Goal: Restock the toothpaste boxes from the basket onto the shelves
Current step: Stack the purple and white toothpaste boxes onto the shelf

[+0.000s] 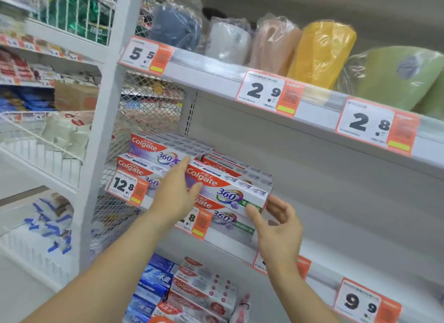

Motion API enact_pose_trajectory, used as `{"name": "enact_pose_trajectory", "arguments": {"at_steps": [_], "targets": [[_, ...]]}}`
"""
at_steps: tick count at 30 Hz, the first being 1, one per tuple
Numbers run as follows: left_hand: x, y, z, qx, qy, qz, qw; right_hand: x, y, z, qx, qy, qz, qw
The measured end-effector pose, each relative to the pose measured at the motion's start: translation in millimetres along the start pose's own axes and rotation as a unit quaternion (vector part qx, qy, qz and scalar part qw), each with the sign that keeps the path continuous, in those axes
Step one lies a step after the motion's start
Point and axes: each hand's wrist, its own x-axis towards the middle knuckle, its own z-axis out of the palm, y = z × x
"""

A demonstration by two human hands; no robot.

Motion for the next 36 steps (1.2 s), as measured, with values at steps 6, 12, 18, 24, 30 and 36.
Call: {"name": "enact_pose_trajectory", "arguments": {"at_steps": [6,12,18,24,30,36], "targets": [[-4.5,-9.9,14.9,0.068,0.053,0.037,0.996,15.1,-4.4,-7.2,-0.123,-0.062,-0.069,0.988],[-10.0,-8.7,23.9,0.077,0.051,0.031,0.995,37.6,-15.9,-10.7,-0.332,-0.183,-0.111,0.919],[-9.0,-13.2,18.7,0.055,0.047,0.028,0.997,52.3,-28.7,-9.4,-0.396,-0.251,-0.153,0.870],[-11.0,-11.9,12.8,0.073,0.041,0.054,0.995,54.2,-31.1,-20.8,-0.393,-0.260,-0.194,0.860],[-7.0,-8.3,9.6,0.057,0.012,0.051,0.997,62.1,-32.5,-29.9,-0.397,-0.274,-0.213,0.849],[-7.8,-7.3,2.6,0.043,0.020,0.042,0.998,73.0,-43.0,-14.1,-0.467,-0.343,-0.236,0.780]]}}
